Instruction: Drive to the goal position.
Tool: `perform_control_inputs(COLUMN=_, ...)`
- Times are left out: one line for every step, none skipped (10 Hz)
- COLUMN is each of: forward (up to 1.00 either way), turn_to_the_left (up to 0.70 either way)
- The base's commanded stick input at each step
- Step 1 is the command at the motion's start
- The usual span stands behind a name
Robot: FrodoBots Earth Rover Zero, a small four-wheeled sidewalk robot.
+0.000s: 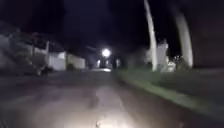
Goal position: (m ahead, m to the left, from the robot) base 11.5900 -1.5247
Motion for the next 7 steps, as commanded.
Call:
perform_control_inputs(forward=0.7, turn_to_the_left=0.0)
perform_control_inputs(forward=0.7, turn_to_the_left=0.0)
perform_control_inputs(forward=0.7, turn_to_the_left=0.0)
perform_control_inputs(forward=0.7, turn_to_the_left=0.0)
perform_control_inputs(forward=0.7, turn_to_the_left=0.0)
perform_control_inputs(forward=0.7, turn_to_the_left=0.0)
perform_control_inputs(forward=0.7, turn_to_the_left=0.0)
